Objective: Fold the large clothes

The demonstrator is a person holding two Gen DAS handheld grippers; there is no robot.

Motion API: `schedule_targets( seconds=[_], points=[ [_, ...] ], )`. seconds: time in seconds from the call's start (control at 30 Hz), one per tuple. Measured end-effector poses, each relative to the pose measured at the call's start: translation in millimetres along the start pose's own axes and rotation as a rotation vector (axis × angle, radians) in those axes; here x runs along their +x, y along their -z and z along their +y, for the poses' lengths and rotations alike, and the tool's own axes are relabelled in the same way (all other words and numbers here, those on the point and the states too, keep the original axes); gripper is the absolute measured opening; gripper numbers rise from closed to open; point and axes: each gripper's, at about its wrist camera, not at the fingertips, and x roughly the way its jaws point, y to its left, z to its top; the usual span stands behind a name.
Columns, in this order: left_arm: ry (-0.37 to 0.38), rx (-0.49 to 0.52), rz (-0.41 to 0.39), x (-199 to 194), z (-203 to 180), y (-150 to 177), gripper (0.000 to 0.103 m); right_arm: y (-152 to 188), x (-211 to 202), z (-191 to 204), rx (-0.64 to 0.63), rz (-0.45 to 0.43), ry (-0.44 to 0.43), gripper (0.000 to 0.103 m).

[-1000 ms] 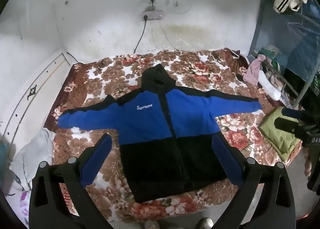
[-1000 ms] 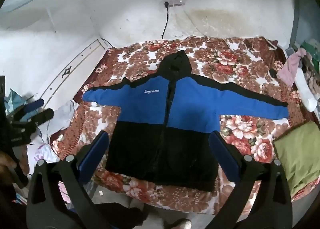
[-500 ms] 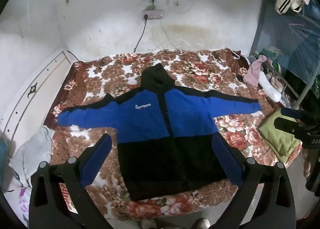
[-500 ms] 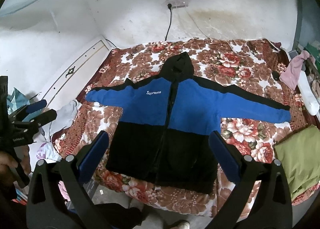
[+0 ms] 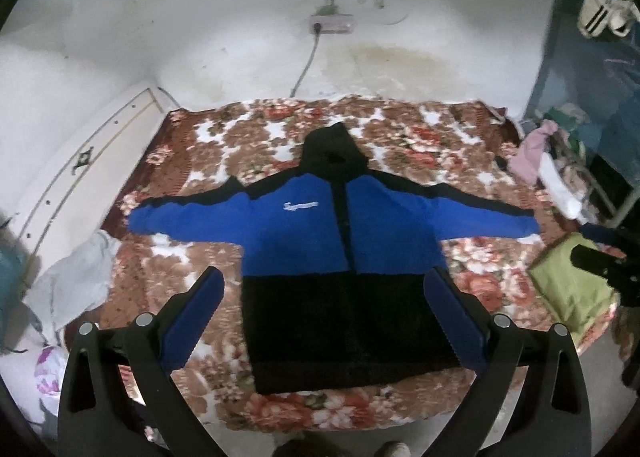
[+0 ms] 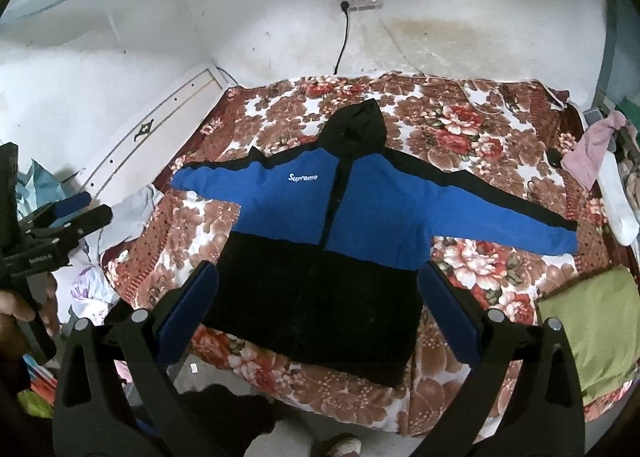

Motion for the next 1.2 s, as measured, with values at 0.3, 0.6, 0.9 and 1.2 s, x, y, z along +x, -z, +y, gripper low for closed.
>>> schedule_targets(
  seconds=[0.3, 0.6, 0.9, 1.2],
  points=[
    [-0.020, -0.032, 0.073, 74.6, 78.9, -16.3, 0.098, -47.8, 87.5, 20.5, 0.035, 0.038, 0.059, 0.098],
    [-0.071, -0.060, 0.087, 159.0, 214.9, -56.2, 0.098, -123.0, 189.5, 64.3, 0.122, 0.076, 0.137, 0.098],
    [-0.102, -0.120, 0.116, 249.6, 331.4, -74.8, 0.097, -170.9, 294.1, 104.6, 0.146, 0.116, 0.173, 0.098],
    [-0.141, -0.273, 0.124, 318.9, 423.5, -56.9, 0.097, -162.9, 396.0, 125.5, 0.156, 0.206, 0.216, 0.098]
  ],
)
